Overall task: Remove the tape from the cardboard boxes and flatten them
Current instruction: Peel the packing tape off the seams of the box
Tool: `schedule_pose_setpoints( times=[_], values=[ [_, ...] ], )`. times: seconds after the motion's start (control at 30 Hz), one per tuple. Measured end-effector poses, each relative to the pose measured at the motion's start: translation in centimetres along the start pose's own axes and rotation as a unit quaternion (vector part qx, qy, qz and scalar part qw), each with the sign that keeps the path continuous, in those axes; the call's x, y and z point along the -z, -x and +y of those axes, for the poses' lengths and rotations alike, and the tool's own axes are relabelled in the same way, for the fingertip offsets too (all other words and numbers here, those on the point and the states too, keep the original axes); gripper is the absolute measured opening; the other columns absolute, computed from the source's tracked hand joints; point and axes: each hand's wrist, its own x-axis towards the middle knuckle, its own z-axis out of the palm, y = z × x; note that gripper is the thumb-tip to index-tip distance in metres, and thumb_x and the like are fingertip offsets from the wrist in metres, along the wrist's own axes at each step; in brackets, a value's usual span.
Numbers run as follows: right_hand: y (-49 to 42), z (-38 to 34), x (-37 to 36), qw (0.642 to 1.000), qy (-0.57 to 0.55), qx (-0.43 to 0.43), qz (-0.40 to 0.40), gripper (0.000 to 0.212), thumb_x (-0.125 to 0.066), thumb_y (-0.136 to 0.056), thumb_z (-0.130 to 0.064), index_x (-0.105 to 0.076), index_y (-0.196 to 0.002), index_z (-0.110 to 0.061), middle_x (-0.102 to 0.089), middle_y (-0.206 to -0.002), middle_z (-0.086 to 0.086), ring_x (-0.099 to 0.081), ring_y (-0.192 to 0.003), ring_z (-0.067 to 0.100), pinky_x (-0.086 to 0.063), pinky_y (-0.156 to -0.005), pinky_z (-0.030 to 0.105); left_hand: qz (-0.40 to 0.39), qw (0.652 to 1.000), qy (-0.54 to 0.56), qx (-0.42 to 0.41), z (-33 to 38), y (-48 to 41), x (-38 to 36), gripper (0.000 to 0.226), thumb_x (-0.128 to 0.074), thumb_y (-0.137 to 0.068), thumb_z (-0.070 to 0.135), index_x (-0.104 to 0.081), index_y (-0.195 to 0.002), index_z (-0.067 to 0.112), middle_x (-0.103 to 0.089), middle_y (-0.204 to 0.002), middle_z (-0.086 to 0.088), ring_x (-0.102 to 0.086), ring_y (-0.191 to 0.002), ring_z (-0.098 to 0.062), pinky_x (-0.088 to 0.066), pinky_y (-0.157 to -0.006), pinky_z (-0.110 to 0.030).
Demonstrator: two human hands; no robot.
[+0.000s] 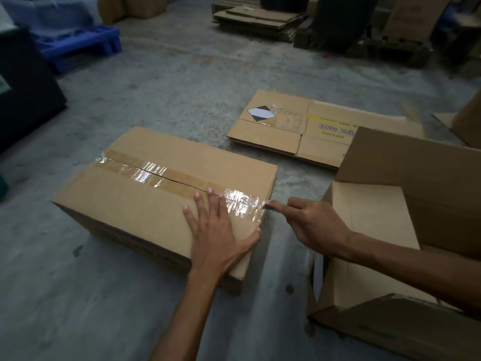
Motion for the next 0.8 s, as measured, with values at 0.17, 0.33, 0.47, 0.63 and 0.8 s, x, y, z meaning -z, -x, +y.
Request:
schedule_pose_setpoints(
  times=[0.17,0.33,0.47,0.63,0.8],
  values=[
    [-1.9,-1.6,0.3,1.000,0.012,0.008,0.008,0.048,-0.060,-0.092,-0.012,-0.056,-0.138,-0.027,-0.060,-0.077,0.000,-0.037,-0.054,0.008,-0.034,-0.044,0.025,0.013,1.000,-0.004,-0.001,0.1,0.0,0.2,0.122,-0.024,-0.069,0.091,-0.014,-0.157,0.008,0.000,-0.164,-0.017,0.007,-0.151,-0.037,0.001,-0.118,-0.064],
    [-3.5,-2.4,-0.4,0.996,0.055,-0.022,-0.071,0.057,-0.054,-0.094,-0.013,-0.040,-0.144,-0.037,-0.062,-0.093,0.001,-0.052,-0.061,0.016,-0.046,-0.051,0.032,0.009,1.000,-0.012,0.001,0.0,0.0,0.2,0.123,-0.023,-0.067,0.091,-0.012,-0.157,0.009,0.002,-0.165,-0.016,0.009,-0.151,-0.036,0.003,-0.118,-0.062],
    [-3.8,-2.7,-0.7,0.992,0.087,-0.026,-0.085,0.060,-0.053,-0.094,-0.011,-0.037,-0.147,-0.035,-0.062,-0.098,0.002,-0.053,-0.065,0.018,-0.041,-0.052,0.031,0.014,1.000,-0.010,0.001,-0.1,0.0,0.2,0.123,-0.024,-0.067,0.091,-0.013,-0.157,0.009,0.000,-0.165,-0.016,0.008,-0.151,-0.036,0.005,-0.118,-0.061],
    [-3.6,-3.5,0.7,0.984,0.123,-0.036,-0.123,0.056,-0.037,-0.102,-0.013,-0.028,-0.153,-0.033,-0.059,-0.105,0.003,-0.043,-0.065,0.017,-0.037,-0.056,0.032,0.009,1.000,-0.009,0.002,-0.2,0.1,0.3,0.121,-0.020,-0.068,0.092,-0.009,-0.157,0.011,0.005,-0.165,-0.014,0.012,-0.151,-0.035,0.005,-0.118,-0.062],
    [-3.3,-3.3,1.0,0.984,0.116,-0.048,-0.123,0.057,-0.040,-0.099,-0.007,-0.036,-0.150,-0.032,-0.049,-0.088,-0.003,-0.030,-0.052,0.010,-0.026,-0.047,0.027,-0.002,1.000,-0.009,0.004,-0.2,-0.2,0.3,0.121,-0.018,-0.068,0.092,-0.010,-0.157,0.010,0.004,-0.165,-0.013,0.012,-0.151,-0.035,0.005,-0.117,-0.063]
  ],
)
